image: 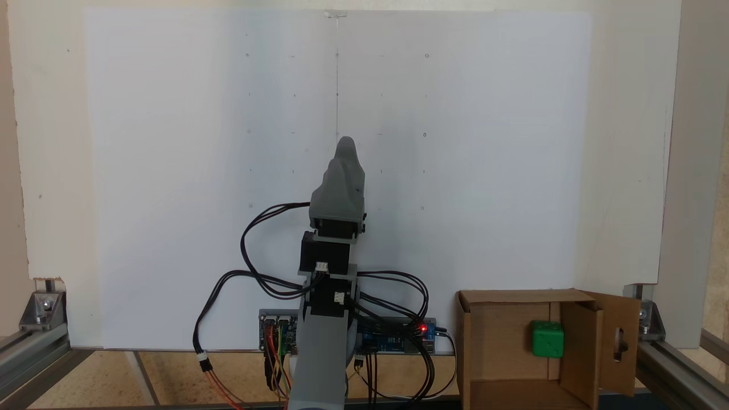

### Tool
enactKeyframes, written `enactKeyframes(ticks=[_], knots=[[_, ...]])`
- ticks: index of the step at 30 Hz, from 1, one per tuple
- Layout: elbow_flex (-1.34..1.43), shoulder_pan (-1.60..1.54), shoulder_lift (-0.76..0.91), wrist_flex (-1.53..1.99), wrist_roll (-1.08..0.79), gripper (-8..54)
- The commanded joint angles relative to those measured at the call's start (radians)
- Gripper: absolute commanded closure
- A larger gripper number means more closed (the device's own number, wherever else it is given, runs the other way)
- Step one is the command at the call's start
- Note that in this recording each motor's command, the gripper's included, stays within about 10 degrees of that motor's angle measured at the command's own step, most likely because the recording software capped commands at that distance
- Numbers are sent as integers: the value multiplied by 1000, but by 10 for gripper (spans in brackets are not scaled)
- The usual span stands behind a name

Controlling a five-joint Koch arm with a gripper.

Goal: Grasp a green dice and put it in the bin.

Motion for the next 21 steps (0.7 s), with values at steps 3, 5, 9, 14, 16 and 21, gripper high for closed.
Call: enactKeyframes(ticks=[3,5,9,14,16,21], knots=[[49,-3,112,-60,38,6],[49,-3,112,-58,38,6],[49,-3,112,-55,37,6],[49,-2,110,-54,35,6],[49,-2,112,-54,35,6],[49,-8,110,-51,35,6]])
